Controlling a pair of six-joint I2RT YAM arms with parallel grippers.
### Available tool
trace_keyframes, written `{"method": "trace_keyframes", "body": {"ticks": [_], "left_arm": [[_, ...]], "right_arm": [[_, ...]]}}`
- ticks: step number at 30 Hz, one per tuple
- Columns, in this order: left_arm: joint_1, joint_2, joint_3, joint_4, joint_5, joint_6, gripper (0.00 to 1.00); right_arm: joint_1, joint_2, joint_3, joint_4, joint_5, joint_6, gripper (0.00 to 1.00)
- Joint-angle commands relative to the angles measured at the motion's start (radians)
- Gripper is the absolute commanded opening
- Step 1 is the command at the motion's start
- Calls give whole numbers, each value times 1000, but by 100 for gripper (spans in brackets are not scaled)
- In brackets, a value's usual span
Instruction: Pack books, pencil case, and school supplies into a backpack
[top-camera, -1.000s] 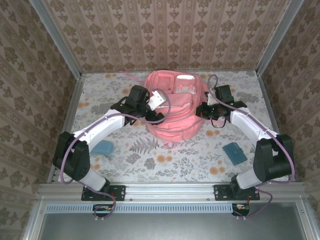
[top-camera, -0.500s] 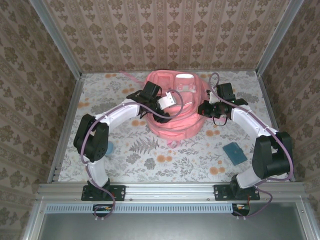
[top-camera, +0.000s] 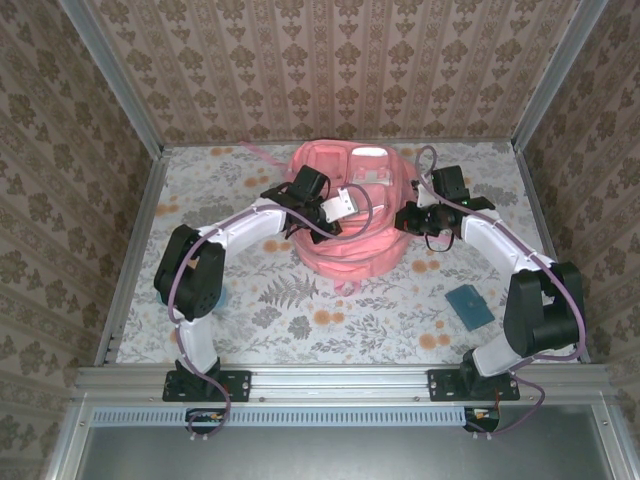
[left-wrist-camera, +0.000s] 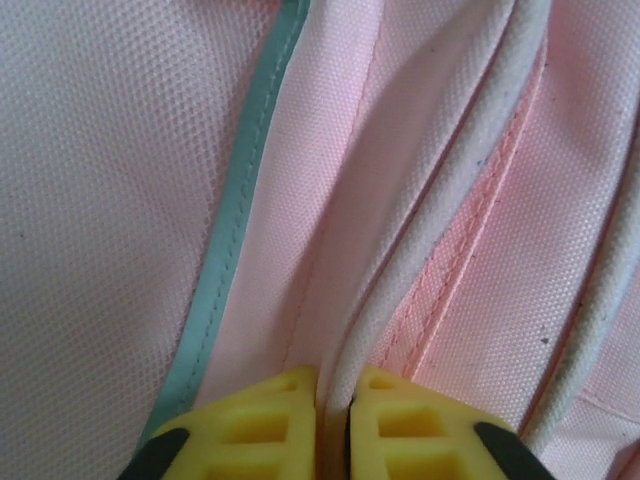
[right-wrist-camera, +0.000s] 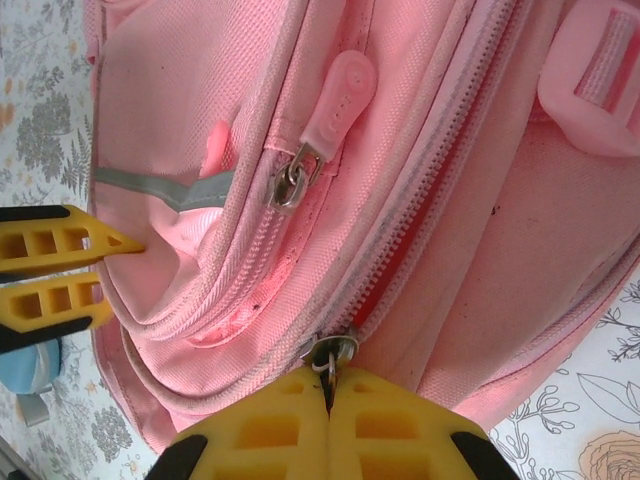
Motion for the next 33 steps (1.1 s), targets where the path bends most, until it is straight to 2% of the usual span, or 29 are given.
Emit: {"method": "trace_keyframes", "body": {"ticks": [1,8,12,20,22,25,30,33], "left_arm": [[9,14,-3,147,-60,-68,1],[8,-10,-33,232,-135,-242,0],[8,-28,-57,278,-132,-308,0],[5,-49,-74,358,-53,-425,0],[5,-64,-91,380,-44,-442,0],[6,-87,-112,385,-39,-439,0],[20,-125,-153,385,-7,-402,0],[25,-144,-174,395,23,-393,0]], "right_arm": [[57,-35,-29,-26,27,-30,0],[220,-104,-92,-34,128,-62,0],[274,-117,-100,-17,124,-51,0],[424,-22,-107,209,105,139,0],[439,-21,-127,267,112,183,0],[435,-67,-150,264,163,222,1],[332,-269,-224,227,214,350,43],[243,-367,-274,227,197,490,59]]}}
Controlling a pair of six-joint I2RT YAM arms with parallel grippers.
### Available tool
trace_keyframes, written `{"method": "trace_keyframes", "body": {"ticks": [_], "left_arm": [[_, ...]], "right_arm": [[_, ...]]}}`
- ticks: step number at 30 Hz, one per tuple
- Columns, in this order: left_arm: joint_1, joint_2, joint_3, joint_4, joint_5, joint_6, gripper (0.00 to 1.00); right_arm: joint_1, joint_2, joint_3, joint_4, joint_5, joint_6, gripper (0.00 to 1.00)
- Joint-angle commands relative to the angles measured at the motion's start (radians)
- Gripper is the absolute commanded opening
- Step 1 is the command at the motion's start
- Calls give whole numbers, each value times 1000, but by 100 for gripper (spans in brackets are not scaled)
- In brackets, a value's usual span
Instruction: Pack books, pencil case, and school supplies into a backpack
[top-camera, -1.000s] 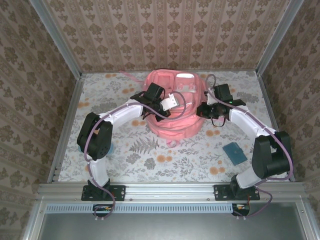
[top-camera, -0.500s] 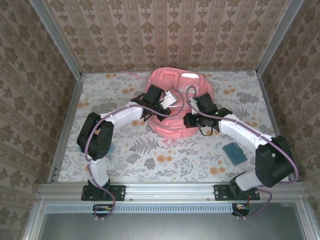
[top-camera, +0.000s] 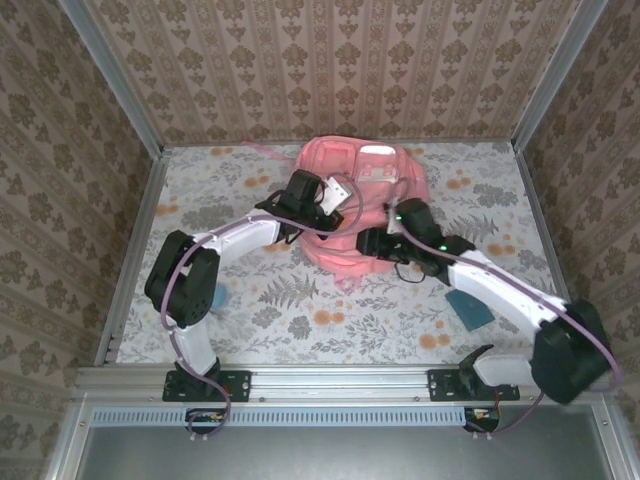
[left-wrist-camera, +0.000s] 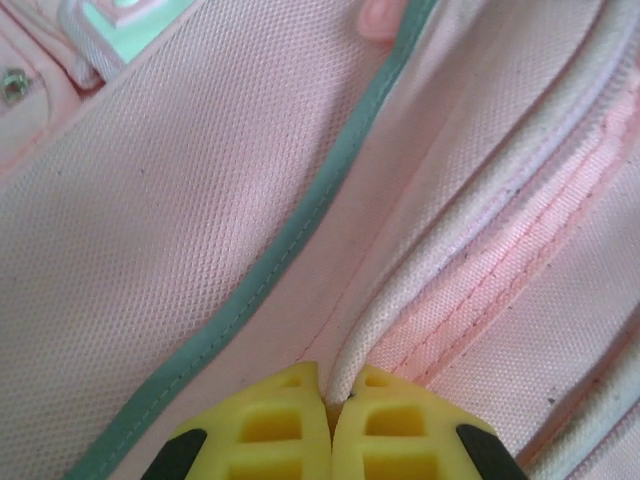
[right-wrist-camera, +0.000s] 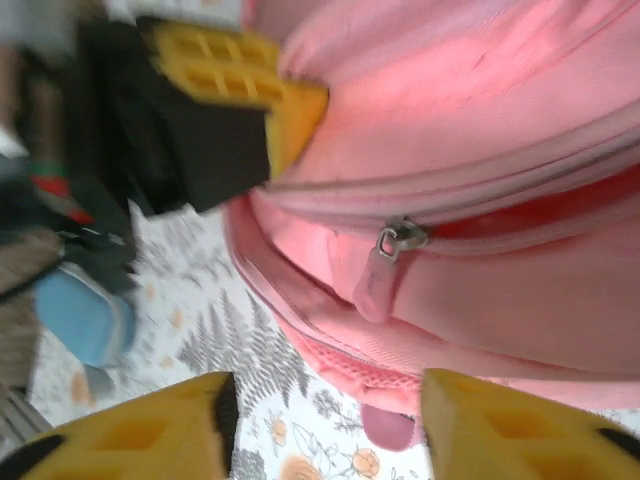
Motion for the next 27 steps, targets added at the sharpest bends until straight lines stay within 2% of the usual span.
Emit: {"method": "trace_keyframes", "body": {"ticks": [1,4,10,13,19,23,27], "left_arm": [[20,-74,-24,93,46,-33,0],[19,-97,-38,109,71,-30,0],[19,-121,-48,109,113,-20,0],[18,-124,-53,107,127,-19,0],[15,-123,-59,98,122,-11,0],[13,-124,-59,95,125,-8,0],[14,-127,-54,96,121,-16,0]], "right_arm": [[-93,-95,-46,1,-28,209,62],[-149,-104,-45,7,-65,293,66],[-182,36,32,59,-173,357,66],[-182,91,46,124,-181,382,62],[-184,147,66,189,-190,406,45],[-185,147,58,181,-166,406,44],[-184,196,62,218,-194,426,38]]}}
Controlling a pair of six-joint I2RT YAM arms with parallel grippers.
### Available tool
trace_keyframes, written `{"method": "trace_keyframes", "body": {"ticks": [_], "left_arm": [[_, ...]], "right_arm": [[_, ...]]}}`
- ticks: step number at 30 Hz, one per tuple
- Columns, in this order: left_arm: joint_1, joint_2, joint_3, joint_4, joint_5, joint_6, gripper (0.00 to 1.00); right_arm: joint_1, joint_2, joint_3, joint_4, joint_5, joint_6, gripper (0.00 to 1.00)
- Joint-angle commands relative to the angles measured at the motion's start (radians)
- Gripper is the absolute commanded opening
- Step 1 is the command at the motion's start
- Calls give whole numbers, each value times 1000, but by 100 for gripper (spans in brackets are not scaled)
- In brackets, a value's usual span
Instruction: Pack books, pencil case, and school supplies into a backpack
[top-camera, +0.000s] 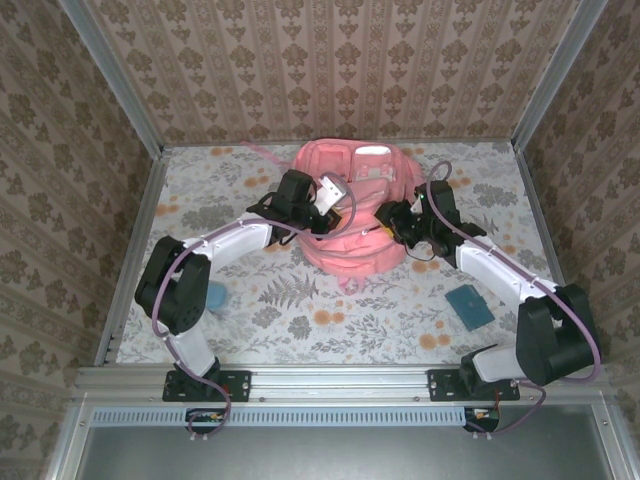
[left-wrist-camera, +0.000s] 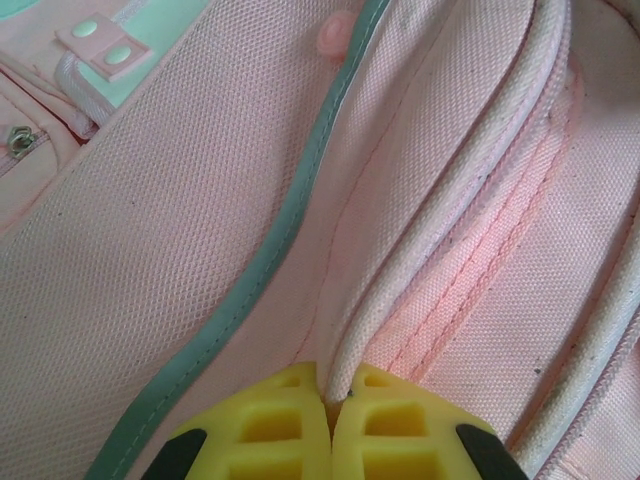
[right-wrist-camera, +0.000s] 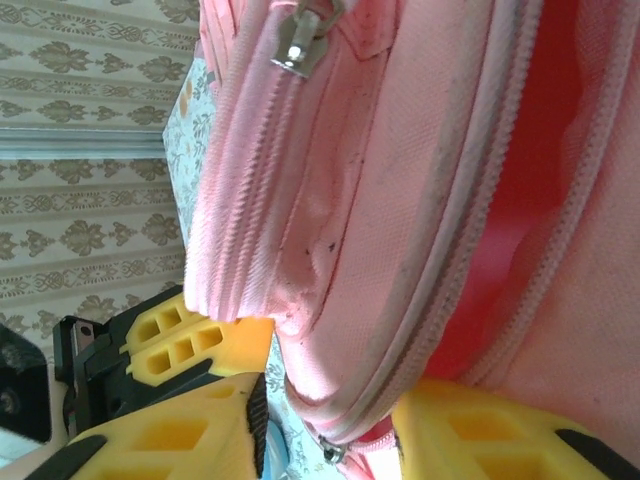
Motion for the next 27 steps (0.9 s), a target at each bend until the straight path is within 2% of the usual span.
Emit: {"method": "trace_keyframes", "body": {"ticks": [1,2,4,7,9,10,13,15,18,23,27], "left_arm": [[0,-71,5,55,50,-28,0],[0,-76,3,57,48,-38,1],[0,-95,-4,56,38,-78,11],[-1,-140,-18,29,-36,-214,41],[-3,-174,-38,6,-89,-342,53],[-4,-190,-55,-3,-93,-400,55],[-22,-231,-108,-7,-81,-543,58],[-40,-235,-139,15,-32,-632,57],[-69,-210,-159,44,17,-722,52],[-91,-135,-127,68,80,-780,42],[-104,-97,-104,90,113,-790,39]], "right_arm": [[-6,54,31,65,-39,37,37],[-6,63,31,79,-47,45,37],[-6,84,31,123,-72,63,30],[-6,95,23,193,-100,92,17],[-6,93,15,241,-119,116,11],[-6,91,10,263,-129,130,9],[-6,89,-2,323,-155,173,5],[-6,87,-9,353,-170,198,4],[-6,79,-10,363,-182,211,3],[-4,62,-10,346,-185,210,3],[-2,58,-10,342,-188,208,3]]}}
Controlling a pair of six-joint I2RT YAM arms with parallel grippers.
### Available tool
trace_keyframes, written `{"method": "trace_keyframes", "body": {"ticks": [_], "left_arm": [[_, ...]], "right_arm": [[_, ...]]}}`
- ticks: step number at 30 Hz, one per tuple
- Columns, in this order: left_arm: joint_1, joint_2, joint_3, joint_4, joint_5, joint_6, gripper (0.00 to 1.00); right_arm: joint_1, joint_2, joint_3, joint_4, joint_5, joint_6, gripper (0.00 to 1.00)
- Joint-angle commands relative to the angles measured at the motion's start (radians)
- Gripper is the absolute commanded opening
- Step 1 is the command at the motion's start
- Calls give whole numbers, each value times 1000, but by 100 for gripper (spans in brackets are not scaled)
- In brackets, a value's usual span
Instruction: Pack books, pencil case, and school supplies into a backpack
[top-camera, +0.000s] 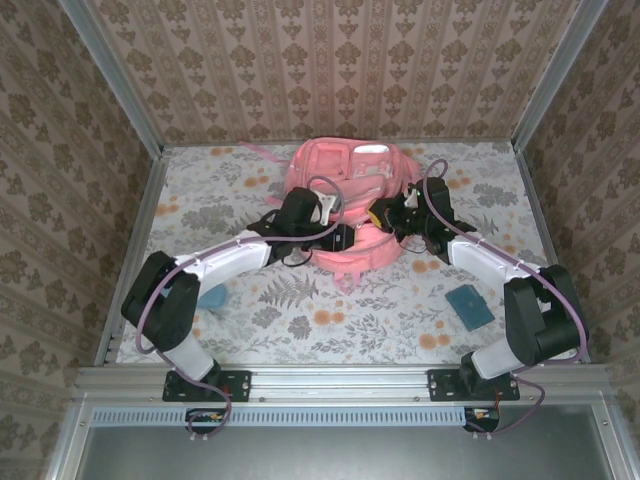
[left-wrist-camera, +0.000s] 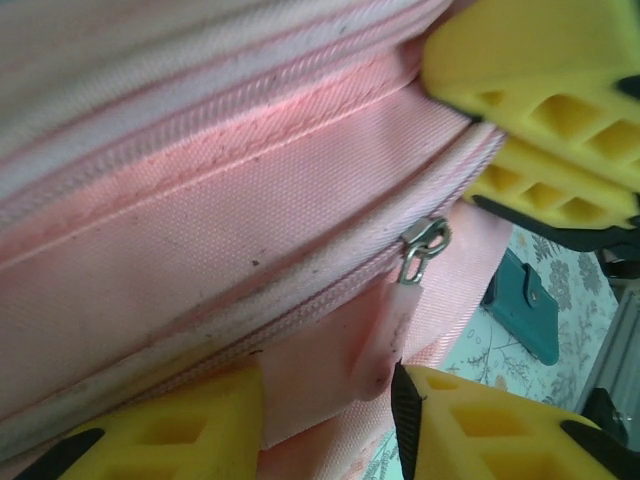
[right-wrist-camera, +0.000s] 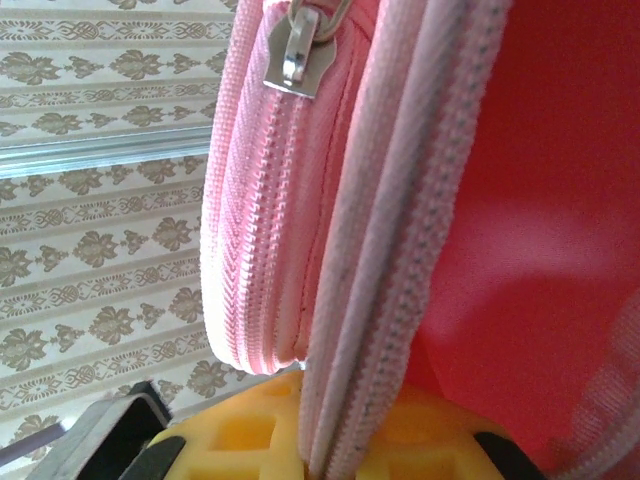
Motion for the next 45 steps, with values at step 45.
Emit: {"method": "trace_keyframes", "body": {"ticks": [45], "left_arm": [[143,-170,-182,-176,-433,129,0]], "right_arm": [[-80,-234,-28,-332,114,-197,0]]}}
